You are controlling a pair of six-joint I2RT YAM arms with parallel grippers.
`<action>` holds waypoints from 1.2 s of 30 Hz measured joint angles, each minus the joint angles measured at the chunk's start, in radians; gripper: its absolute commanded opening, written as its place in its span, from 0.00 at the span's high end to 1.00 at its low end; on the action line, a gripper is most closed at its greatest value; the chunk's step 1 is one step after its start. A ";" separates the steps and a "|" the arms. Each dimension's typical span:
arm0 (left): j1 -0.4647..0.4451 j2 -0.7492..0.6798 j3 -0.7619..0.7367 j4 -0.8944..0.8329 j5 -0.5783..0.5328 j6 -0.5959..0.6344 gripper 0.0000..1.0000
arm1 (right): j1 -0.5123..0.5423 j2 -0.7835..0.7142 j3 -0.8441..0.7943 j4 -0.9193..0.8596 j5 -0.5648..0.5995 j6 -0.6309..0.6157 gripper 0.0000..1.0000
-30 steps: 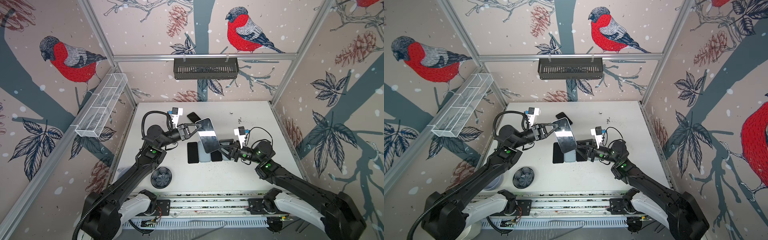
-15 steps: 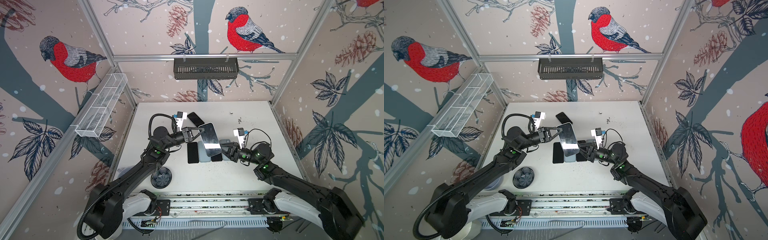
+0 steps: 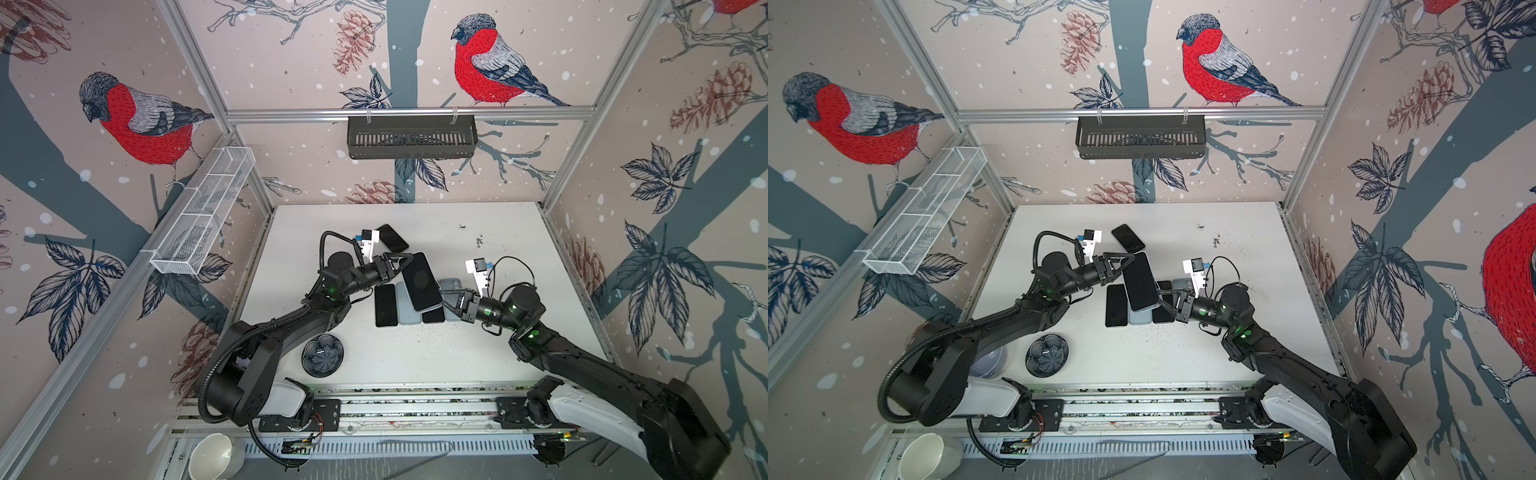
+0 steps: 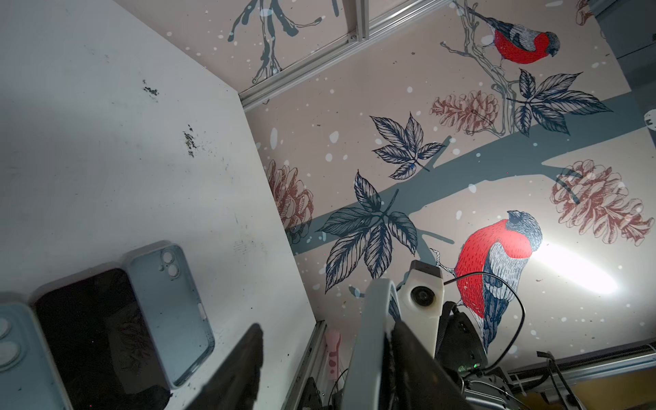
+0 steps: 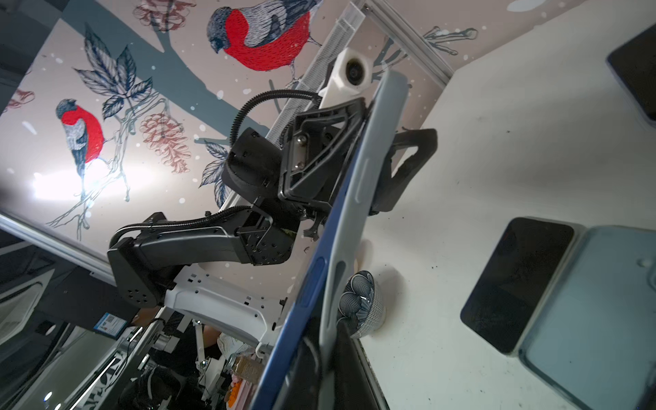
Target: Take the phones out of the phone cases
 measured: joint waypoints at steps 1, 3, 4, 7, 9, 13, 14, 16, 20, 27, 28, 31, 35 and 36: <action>-0.005 0.008 0.001 0.000 -0.012 0.005 0.35 | -0.005 0.006 -0.002 -0.010 0.005 0.012 1.00; -0.013 0.016 0.005 -0.002 -0.019 0.013 0.31 | -0.010 0.018 -0.006 -0.021 0.020 0.035 1.00; -0.017 0.017 0.007 -0.002 -0.029 0.024 0.28 | -0.014 0.023 -0.008 -0.031 0.022 0.035 1.00; -0.019 0.012 0.011 -0.016 -0.045 0.043 0.23 | -0.024 0.039 -0.011 -0.042 0.021 0.045 1.00; -0.019 -0.010 0.011 -0.056 -0.071 0.068 0.02 | -0.037 0.045 -0.016 -0.045 0.022 0.060 1.00; -0.023 -0.094 0.017 -0.151 -0.131 0.143 0.02 | -0.069 0.046 -0.024 -0.071 0.042 0.065 1.00; -0.028 -0.122 0.022 -0.187 -0.151 0.168 0.02 | -0.077 0.046 -0.025 -0.081 0.043 0.068 1.00; -0.048 -0.184 0.038 -0.270 -0.206 0.232 0.02 | -0.088 0.046 -0.026 -0.100 0.050 0.081 1.00; -0.158 -0.298 0.095 -0.452 -0.353 0.402 0.04 | -0.100 0.048 -0.026 -0.127 0.058 0.082 1.00; -0.458 -0.359 0.211 -0.748 -0.643 0.744 0.18 | -0.108 0.050 -0.026 -0.150 0.065 0.081 1.00; -0.492 -0.361 0.214 -0.784 -0.679 0.784 0.18 | -0.109 0.049 -0.026 -0.153 0.065 0.081 1.00; -0.577 -0.361 0.214 -0.868 -0.761 0.877 0.21 | -0.109 0.048 -0.025 -0.166 0.065 0.081 1.00; -0.607 -0.328 0.217 -0.939 -0.824 0.950 0.25 | -0.109 0.047 -0.025 -0.174 0.065 0.081 1.00; -0.610 -0.315 0.219 -0.950 -0.829 0.961 0.26 | -0.107 0.046 -0.026 -0.175 0.066 0.081 1.00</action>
